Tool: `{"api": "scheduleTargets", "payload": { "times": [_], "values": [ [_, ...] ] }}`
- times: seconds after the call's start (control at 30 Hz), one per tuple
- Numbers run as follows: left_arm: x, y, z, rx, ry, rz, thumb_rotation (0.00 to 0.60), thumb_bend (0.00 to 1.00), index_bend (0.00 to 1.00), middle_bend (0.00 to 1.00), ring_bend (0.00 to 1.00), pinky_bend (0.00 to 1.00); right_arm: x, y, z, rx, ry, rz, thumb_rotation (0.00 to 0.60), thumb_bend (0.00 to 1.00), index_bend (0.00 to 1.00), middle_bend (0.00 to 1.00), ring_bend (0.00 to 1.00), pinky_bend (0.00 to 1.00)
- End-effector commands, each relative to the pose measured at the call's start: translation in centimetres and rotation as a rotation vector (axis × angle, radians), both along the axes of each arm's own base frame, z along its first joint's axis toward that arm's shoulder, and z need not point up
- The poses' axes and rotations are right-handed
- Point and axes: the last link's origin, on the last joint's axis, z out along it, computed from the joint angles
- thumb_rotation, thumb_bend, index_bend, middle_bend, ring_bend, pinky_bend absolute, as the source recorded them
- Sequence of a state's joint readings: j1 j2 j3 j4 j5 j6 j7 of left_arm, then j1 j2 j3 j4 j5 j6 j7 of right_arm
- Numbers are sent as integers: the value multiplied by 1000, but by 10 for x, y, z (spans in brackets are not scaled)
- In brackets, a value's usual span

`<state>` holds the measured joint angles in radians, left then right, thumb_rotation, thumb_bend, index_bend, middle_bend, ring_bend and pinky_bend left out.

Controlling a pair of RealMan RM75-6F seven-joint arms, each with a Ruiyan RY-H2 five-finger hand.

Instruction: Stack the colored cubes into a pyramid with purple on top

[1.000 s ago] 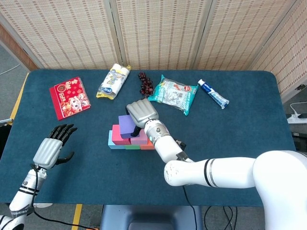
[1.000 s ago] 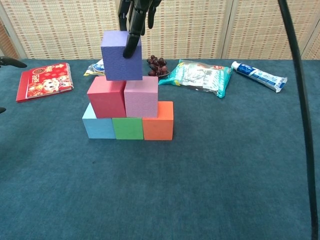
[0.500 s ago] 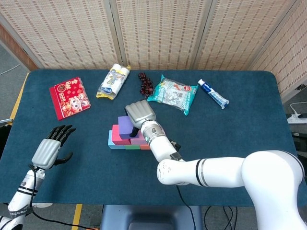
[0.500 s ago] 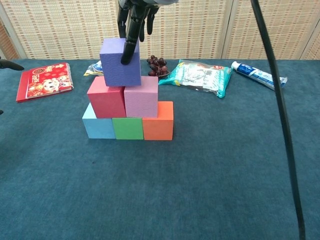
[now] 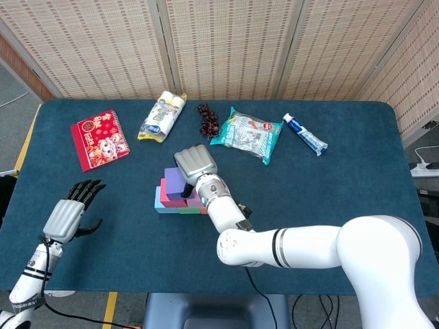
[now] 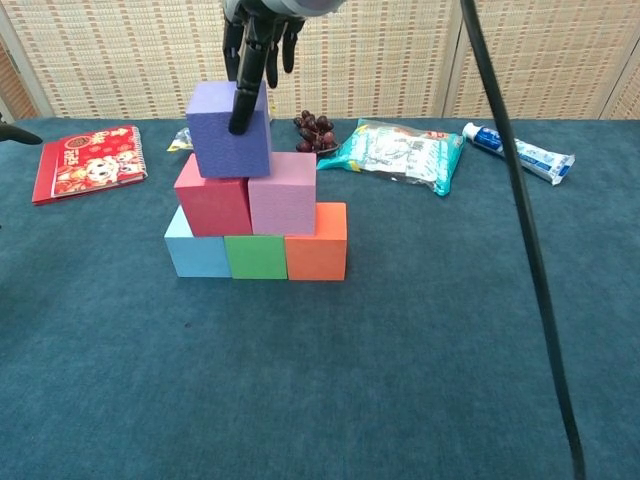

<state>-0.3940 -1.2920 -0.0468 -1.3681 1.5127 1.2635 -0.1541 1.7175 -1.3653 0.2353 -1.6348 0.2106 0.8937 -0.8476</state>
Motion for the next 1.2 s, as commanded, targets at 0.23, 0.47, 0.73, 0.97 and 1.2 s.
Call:
{"api": "scheduleTargets", "payload": {
  "times": [0.23,0.47,0.73,0.97,1.2],
  "values": [
    [-3,-1,0,-5,-6,7,600,342,110,50,10,99,2,1,-3,-8,25,-9,600,198,588,519,376,295],
    [-5,-1,0,-7,-14,10,600,342,110,50,9,99,3,1,-3,-12,28,-15,600,199,583,519,376,291],
    [-5,-1,-1,-8,-17,10,600,343,110,50,9,99,2,2,-6,-11,40,-15,600,198,576,519,376,289],
    [-5,-1,-1,-10,-17,12,600,342,109,50,9,98,1,2,-8,-14,47,-20,600,198,568,519,376,289],
    [-6,-1,-2,-14,-17,13,600,343,110,50,8,99,-2,1,-9,-13,55,-25,600,198,530,519,367,281]
  ]
}}
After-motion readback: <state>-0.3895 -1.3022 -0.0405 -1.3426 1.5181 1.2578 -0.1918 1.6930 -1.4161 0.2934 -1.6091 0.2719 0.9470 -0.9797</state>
